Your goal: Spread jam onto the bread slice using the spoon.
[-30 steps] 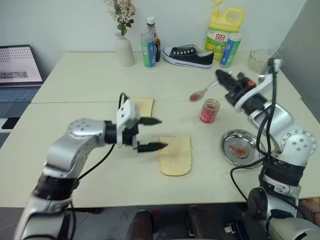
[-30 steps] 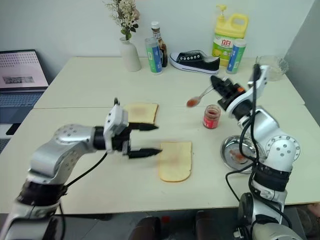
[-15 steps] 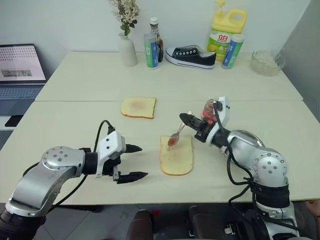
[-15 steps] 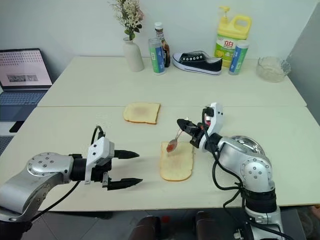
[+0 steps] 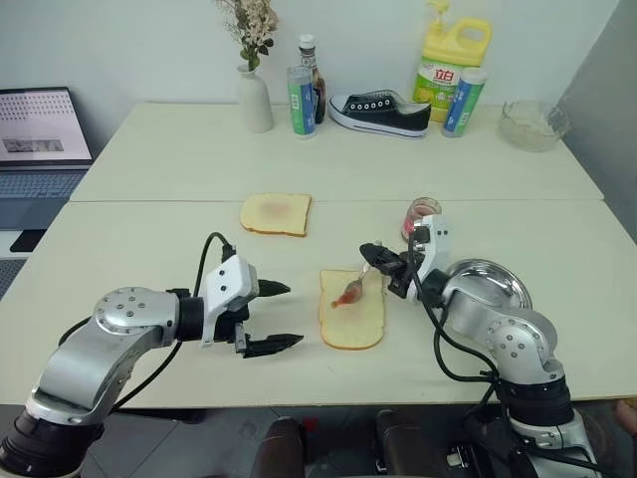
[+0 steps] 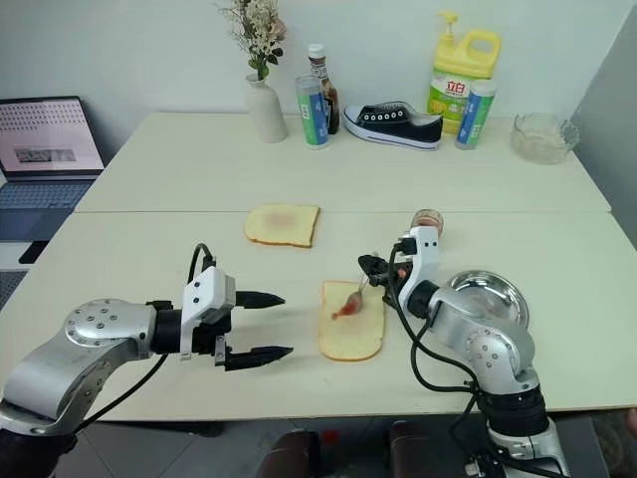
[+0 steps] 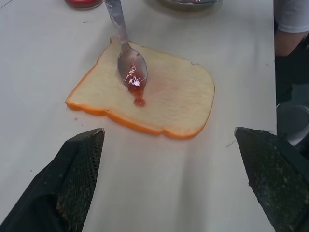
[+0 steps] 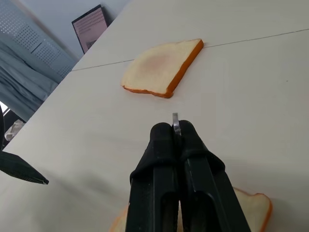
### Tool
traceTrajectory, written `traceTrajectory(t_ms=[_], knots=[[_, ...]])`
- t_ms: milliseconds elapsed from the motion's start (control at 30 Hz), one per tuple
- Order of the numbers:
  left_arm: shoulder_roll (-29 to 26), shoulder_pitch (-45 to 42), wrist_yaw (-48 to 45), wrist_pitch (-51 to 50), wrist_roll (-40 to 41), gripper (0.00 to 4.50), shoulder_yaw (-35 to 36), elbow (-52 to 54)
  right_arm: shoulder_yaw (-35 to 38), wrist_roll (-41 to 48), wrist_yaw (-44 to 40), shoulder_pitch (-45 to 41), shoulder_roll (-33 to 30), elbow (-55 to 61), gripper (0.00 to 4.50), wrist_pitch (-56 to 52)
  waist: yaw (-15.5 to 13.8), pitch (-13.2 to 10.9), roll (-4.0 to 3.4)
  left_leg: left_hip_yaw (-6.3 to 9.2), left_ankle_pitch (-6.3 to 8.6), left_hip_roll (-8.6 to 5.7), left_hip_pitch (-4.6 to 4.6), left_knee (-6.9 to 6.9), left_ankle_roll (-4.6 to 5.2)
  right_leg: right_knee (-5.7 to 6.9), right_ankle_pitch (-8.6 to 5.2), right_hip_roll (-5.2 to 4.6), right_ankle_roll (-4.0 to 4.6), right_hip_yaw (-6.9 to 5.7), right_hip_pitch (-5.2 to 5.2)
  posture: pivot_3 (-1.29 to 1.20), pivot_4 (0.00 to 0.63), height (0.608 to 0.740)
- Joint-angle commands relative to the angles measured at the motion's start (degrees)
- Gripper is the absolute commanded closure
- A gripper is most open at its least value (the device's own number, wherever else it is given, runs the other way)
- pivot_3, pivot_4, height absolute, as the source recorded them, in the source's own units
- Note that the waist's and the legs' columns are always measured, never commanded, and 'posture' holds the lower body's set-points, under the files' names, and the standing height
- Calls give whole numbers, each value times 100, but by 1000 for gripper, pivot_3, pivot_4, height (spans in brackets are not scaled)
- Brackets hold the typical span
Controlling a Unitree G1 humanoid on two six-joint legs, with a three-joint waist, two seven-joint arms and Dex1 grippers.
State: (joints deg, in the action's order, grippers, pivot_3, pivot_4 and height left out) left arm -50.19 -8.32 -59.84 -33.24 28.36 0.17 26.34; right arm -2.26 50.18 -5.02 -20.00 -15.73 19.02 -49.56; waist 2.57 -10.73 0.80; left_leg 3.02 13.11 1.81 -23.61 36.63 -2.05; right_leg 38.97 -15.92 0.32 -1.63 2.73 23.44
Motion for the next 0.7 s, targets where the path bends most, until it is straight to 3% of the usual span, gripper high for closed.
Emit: traceTrajectory(t_ms=[33, 467, 700], knots=[[40, -175, -62, 134, -14, 0, -52, -11, 264, -155, -64, 106, -172, 223, 4493, 3, -19, 0, 0, 0, 0, 0, 0, 1, 0, 0, 0, 0, 0, 1, 0, 0, 150, 740], [126, -458, -193, 303, -113, 0, -260, -296, 961, 307, 180, 19, -343, 644, 4493, -499, -75, 0, 0, -1, 0, -2, -2, 6, 0, 1, 0, -1, 0, 1, -2, 0, 150, 740], [150, -512, -217, 316, -118, 0, -275, -322, 1190, 1283, 790, -197, 494, 477, 4493, -797, -53, 0, 0, 2, 0, 3, 0, 4, 0, 5, 1, 5, 0, 1, -2, 0, 150, 740]])
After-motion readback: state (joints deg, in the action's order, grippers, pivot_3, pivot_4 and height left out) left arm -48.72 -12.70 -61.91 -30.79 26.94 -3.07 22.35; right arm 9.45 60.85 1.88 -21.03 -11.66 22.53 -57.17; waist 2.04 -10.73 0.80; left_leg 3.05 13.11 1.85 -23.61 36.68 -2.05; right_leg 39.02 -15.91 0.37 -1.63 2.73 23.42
